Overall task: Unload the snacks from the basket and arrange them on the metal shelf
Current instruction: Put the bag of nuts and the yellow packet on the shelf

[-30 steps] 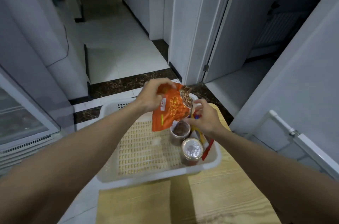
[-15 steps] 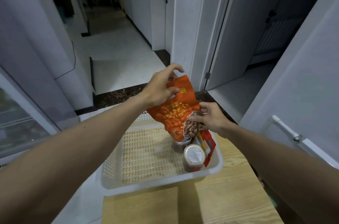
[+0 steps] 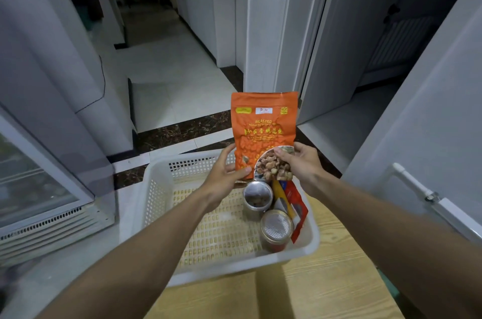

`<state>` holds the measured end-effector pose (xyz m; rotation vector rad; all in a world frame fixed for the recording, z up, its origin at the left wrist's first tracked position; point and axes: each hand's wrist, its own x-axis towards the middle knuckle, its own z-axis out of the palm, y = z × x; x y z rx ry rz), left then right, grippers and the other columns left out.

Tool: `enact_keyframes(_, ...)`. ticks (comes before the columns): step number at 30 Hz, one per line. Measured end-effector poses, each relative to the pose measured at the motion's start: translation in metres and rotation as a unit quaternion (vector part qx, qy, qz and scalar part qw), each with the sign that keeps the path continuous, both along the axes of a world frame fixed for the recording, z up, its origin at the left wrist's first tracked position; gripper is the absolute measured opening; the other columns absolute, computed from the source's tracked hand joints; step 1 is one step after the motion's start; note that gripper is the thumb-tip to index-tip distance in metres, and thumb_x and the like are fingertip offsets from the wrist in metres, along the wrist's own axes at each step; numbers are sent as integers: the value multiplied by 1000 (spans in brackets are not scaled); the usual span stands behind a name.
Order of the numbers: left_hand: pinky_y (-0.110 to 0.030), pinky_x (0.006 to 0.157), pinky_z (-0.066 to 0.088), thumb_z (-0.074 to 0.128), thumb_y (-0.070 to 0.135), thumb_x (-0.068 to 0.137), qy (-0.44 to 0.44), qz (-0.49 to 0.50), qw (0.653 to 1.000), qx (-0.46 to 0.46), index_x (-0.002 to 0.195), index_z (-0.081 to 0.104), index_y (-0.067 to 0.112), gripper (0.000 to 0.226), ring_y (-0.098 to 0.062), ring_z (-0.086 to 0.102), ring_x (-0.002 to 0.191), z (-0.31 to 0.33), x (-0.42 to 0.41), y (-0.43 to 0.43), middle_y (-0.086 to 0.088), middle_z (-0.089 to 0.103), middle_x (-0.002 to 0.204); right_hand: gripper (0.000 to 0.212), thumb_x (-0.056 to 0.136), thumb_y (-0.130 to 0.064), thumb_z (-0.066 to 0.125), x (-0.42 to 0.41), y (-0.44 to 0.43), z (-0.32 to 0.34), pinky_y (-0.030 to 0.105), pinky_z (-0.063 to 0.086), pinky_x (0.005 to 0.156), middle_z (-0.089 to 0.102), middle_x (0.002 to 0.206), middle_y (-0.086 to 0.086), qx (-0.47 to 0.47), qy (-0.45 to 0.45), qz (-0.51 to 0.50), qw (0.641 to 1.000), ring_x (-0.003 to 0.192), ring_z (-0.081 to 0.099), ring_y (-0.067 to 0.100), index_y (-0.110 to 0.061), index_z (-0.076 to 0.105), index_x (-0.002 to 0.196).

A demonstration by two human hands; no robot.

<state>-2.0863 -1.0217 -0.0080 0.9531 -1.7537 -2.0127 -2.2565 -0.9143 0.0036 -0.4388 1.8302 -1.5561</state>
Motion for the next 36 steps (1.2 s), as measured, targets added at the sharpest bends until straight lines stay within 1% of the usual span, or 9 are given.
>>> enact_keyframes(4, -44, 87, 57, 70, 10, 87, 29, 16, 999, 23, 147, 32, 35, 75, -26, 68, 104, -13, -12, 0, -14, 63, 123, 100, 55, -43, 94, -3, 6, -3, 43, 58, 89, 64, 128, 8, 10, 19, 46, 999, 113, 65, 24, -16, 48, 139)
enact_keyframes(8, -46, 89, 57, 71, 11, 86, 41, 20, 999, 30, 147, 33, 34, 76, -28, 68, 104, -19, -28, 3, -13, 65, 123, 89, 72, -2, 83, -8, 13, -2, 36, 60, 82, 63, 123, 0, -26, 45, 77, 996, 108, 65, 15, -31, 38, 143)
enact_keyframes(11, -39, 80, 60, 69, 9, 88, 45, 20, 998, 39, 146, 33, 34, 74, -26, 70, 101, -20, -44, 7, -11, 67, 119, 112, 75, -1, 81, -16, 15, -3, 46, 58, 88, 52, 136, -2, -45, 77, 67, 994, 121, 56, 19, -47, 13, 151)
enact_keyframes(15, -44, 86, 58, 68, 11, 89, 44, 16, 998, 42, 148, 30, 35, 74, -24, 69, 103, -25, -63, 14, -6, 69, 115, 105, 80, -3, 76, -29, 22, -6, 49, 57, 89, 46, 141, -2, -53, 110, 48, 991, 125, 53, 20, -57, 14, 145)
enact_keyframes(21, -38, 88, 57, 64, 12, 92, 40, 12, 998, 51, 149, 30, 31, 69, -23, 69, 103, -35, -82, 21, -1, 71, 109, 51, 85, 1, 71, -45, 30, -19, 22, 59, 70, 56, 123, 0, -30, 100, 35, 994, 116, 58, 23, -23, 61, 129)
enact_keyframes(24, -32, 80, 56, 67, 6, 90, 2, 22, 999, 49, 151, 22, 31, 80, -21, 68, 102, -49, -83, 24, -3, 71, 108, 55, 81, 4, 74, -56, 31, -23, 18, 58, 67, 52, 127, 4, -16, 98, 5, 995, 110, 58, 18, -22, 62, 128)
enact_keyframes(29, -25, 66, 55, 58, -18, 82, -96, -14, 995, -22, 132, 50, 16, 62, -21, 61, 87, -73, -77, 35, -6, 57, 93, 59, 78, 6, 76, -74, 33, -28, 12, 55, 63, 51, 129, 5, -6, 107, -45, 993, 112, 55, 19, -23, 61, 128)
enact_keyframes(32, -39, 85, 55, 65, 5, 89, -163, -79, 972, -152, 127, 56, 24, 43, -25, 61, 96, -83, -85, 38, -7, 56, 103, 61, 77, 6, 76, -79, 31, -32, 11, 55, 62, 51, 131, 7, -6, 101, -55, 993, 113, 55, 21, -20, 60, 130)
enact_keyframes(36, -23, 88, 41, 65, 28, 92, -225, -127, 924, -281, 127, 57, 29, 36, -18, 51, 101, -87, -96, 40, -1, 43, 115, 60, 78, 7, 75, -81, 31, -33, 13, 56, 64, 51, 130, 7, -9, 93, -54, 994, 111, 55, 19, -19, 60, 130)
